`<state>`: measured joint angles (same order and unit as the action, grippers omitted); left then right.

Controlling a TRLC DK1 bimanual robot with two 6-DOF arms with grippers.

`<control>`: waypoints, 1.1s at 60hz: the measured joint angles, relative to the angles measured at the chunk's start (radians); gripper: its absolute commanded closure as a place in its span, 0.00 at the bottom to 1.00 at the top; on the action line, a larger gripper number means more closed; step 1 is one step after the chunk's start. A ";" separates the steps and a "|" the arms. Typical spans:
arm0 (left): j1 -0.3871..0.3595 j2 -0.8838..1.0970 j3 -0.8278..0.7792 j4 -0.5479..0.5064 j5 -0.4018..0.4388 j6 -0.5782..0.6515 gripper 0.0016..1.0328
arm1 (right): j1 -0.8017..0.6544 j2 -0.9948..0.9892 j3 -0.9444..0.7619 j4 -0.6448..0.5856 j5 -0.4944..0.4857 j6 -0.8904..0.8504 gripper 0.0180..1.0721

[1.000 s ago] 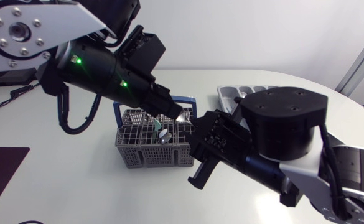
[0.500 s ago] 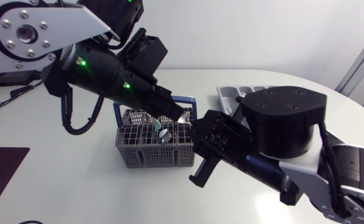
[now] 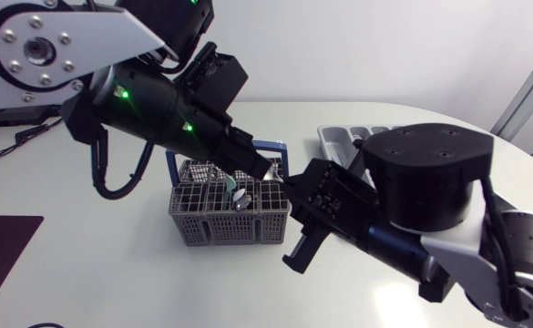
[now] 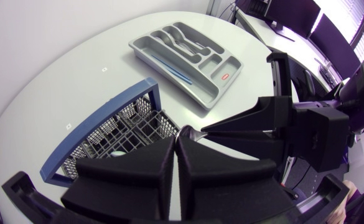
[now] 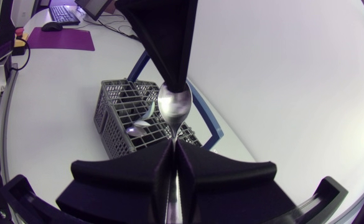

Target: Unload the cutlery basket into the drawer organizer.

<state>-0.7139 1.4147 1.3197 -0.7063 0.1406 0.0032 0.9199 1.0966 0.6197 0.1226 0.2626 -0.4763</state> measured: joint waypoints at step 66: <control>0.118 -0.087 0.069 -0.067 -0.049 0.136 0.19 | -0.723 -0.275 -0.111 -0.398 -0.743 -0.352 0.91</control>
<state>-0.5957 1.3281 1.3888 -0.7731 0.0917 0.1394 0.1970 0.8211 0.5091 -0.2752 -0.4801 -0.8288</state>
